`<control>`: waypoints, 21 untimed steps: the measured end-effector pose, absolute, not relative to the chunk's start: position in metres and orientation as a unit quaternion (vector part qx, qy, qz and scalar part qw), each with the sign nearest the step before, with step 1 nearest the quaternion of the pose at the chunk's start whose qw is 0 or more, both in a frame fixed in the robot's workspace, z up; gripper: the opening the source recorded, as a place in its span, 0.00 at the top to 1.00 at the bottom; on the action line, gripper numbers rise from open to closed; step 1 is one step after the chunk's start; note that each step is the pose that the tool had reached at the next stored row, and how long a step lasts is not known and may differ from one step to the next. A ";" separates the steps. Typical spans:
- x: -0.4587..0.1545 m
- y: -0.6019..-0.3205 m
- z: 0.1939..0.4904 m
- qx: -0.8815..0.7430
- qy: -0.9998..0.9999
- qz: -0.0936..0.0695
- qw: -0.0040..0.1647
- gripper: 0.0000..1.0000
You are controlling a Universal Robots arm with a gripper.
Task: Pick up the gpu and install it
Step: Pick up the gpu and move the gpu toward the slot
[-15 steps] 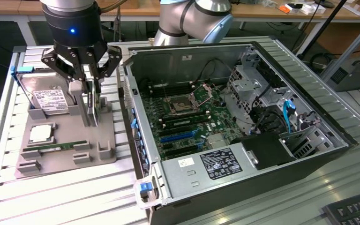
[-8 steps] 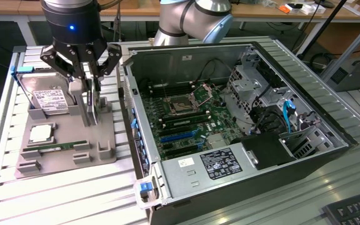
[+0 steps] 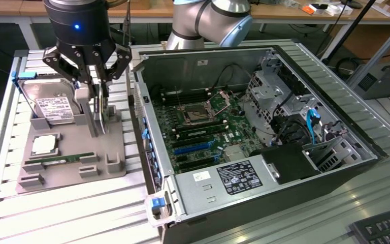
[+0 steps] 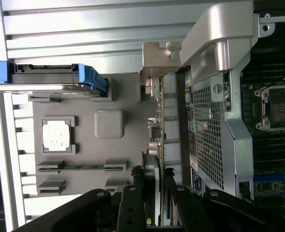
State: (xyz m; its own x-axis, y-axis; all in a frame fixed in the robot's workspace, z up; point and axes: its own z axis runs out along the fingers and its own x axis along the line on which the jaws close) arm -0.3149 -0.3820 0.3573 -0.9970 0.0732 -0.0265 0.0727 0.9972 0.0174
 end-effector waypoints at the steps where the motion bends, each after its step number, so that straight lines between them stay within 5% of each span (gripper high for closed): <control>1: -0.315 -0.382 0.358 0.037 0.999 0.008 0.014 0.73; 21: -0.315 -0.382 0.371 0.037 0.999 0.010 0.013 0.73</control>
State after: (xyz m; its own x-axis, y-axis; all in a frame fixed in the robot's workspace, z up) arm -0.3150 -0.3819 0.3711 -0.9970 0.0733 -0.0262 0.0728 0.9971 0.0209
